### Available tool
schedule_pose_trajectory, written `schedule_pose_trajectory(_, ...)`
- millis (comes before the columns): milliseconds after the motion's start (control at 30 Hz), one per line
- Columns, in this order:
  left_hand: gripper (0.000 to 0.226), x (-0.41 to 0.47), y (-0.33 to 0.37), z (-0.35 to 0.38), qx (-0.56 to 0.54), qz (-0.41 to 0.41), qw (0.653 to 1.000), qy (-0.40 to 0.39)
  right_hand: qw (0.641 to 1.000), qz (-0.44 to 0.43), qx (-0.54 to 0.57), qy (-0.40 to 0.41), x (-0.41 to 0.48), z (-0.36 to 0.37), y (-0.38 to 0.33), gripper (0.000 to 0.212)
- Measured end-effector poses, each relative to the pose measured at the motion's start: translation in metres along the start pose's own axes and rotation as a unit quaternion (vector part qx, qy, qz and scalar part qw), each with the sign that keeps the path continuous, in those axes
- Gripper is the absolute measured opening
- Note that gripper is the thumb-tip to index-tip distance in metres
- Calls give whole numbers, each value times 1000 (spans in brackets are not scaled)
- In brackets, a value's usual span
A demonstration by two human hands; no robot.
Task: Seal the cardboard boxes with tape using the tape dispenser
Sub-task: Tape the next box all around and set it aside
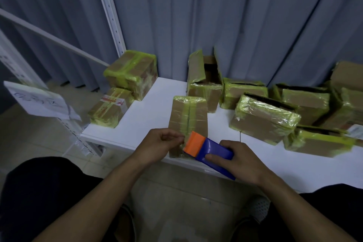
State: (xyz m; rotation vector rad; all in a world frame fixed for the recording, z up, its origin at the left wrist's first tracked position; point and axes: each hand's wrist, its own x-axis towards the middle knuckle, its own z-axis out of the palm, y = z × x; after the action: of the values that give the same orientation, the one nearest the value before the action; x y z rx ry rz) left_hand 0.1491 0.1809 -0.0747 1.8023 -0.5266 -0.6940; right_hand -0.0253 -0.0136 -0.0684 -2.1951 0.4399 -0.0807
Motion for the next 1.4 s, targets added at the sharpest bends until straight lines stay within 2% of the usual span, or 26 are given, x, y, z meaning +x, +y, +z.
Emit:
schedule_pose_trajectory(233,9,2,1,4,-51,-63,997,4,1000,-9,16,1,0,2,-3,37)
schedule_pose_trajectory(367,27,4,-5,2,-11,-61,998,2,1000,-12,16,0,0,2,-3,32)
schedule_pose_trajectory(467,17,4,-5,-1,11,-47,999,-5,1000,-12,22,1,0,2,-2,35)
schedule_pose_trajectory(633,7,6,-1,-1,14,-23,999,39,1000,-1,14,5,5,7,-7,31)
schedule_pose_trajectory(833,9,10,3,-14,21,-12,998,57,1000,1,5,17,12,18,-22,51)
schedule_pose_trajectory(933,8,11,3,-30,49,0,992,116,999,2,-45,18,11,14,-22,53)
schedule_pose_trajectory(1000,10,15,0,-45,65,-3,987,147,997,16,-70,18,10,8,-19,47)
schedule_pose_trajectory(1200,4,17,-12,-54,53,-32,983,175,993,18,-117,13,10,2,-26,48)
schedule_pose_trajectory(1300,11,19,-18,-59,30,-40,981,186,989,23,-148,17,13,-2,-30,51)
schedule_pose_trajectory(1400,9,21,-26,-56,6,-55,979,195,983,35,-179,18,19,-2,-37,53)
